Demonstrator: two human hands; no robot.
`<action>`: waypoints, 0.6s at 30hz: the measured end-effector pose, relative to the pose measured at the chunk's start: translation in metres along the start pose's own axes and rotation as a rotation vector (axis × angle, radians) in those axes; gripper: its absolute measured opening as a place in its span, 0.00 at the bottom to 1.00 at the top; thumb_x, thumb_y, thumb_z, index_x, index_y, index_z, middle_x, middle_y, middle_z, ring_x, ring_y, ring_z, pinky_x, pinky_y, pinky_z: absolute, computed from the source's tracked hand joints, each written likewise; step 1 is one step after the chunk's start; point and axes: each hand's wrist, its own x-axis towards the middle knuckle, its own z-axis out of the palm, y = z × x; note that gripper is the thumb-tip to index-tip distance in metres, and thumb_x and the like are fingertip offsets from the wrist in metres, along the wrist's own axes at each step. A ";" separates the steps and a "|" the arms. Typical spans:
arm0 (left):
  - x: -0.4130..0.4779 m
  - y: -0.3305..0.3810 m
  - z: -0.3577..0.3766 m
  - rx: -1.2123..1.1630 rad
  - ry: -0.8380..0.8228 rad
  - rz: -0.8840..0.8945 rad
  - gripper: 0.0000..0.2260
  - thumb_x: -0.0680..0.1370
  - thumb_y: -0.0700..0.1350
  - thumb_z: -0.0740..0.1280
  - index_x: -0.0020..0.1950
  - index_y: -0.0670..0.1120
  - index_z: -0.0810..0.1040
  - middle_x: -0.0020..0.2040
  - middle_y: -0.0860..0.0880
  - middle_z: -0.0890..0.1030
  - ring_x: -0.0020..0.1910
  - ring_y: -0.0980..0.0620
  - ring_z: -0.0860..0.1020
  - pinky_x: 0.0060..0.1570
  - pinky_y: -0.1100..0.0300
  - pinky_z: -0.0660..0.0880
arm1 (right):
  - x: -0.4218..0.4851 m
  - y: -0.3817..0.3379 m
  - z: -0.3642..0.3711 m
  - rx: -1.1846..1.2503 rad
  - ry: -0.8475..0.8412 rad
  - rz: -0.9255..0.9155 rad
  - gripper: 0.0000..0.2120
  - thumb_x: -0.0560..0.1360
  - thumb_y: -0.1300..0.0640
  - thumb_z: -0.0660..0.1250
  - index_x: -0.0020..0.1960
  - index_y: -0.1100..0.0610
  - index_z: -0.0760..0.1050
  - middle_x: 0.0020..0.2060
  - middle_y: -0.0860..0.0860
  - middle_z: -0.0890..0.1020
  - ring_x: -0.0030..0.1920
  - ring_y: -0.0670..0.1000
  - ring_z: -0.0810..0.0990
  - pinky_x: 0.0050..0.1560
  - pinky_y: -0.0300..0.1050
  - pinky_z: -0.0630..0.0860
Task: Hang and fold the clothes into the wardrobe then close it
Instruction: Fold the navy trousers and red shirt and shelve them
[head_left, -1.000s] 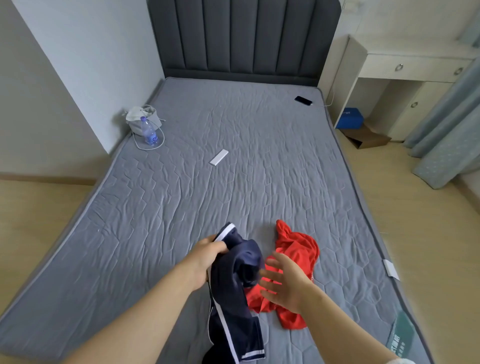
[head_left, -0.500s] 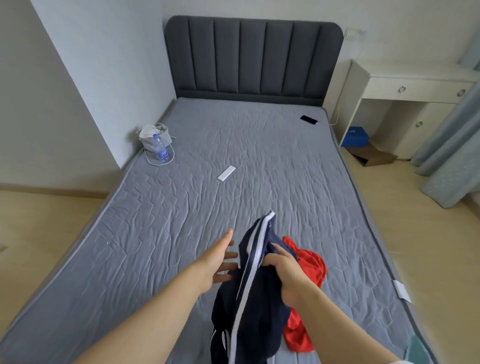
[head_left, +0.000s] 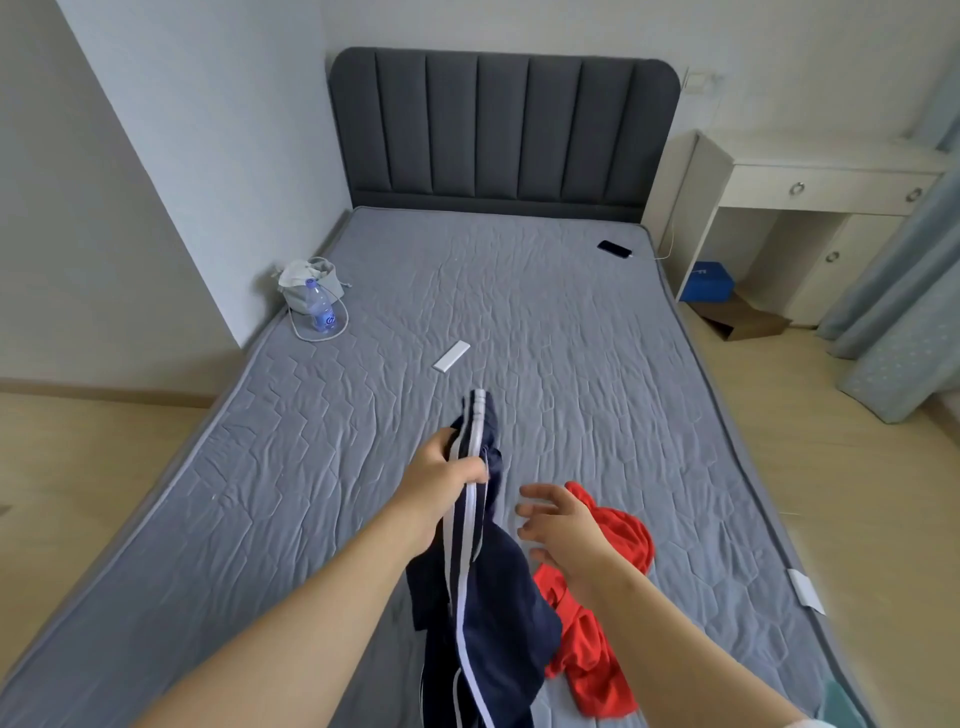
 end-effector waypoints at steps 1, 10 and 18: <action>0.000 0.001 -0.001 -0.007 -0.048 0.011 0.11 0.69 0.35 0.70 0.45 0.49 0.75 0.37 0.48 0.79 0.34 0.53 0.79 0.33 0.61 0.75 | 0.002 -0.001 0.000 -0.014 0.018 -0.021 0.19 0.74 0.73 0.55 0.60 0.58 0.70 0.48 0.53 0.75 0.36 0.48 0.73 0.33 0.38 0.69; -0.002 0.007 -0.015 0.180 -0.355 0.042 0.08 0.69 0.35 0.70 0.43 0.47 0.79 0.38 0.49 0.81 0.41 0.52 0.79 0.47 0.60 0.75 | 0.015 0.004 0.000 -0.298 -0.001 -0.220 0.12 0.69 0.74 0.65 0.39 0.57 0.71 0.36 0.53 0.76 0.38 0.50 0.75 0.43 0.43 0.74; 0.002 -0.017 -0.019 0.603 -0.325 0.188 0.07 0.72 0.44 0.72 0.45 0.55 0.77 0.37 0.59 0.79 0.36 0.65 0.76 0.33 0.75 0.70 | 0.007 0.015 0.004 -0.454 0.058 -0.294 0.13 0.70 0.59 0.71 0.33 0.51 0.69 0.26 0.44 0.71 0.31 0.44 0.70 0.34 0.37 0.68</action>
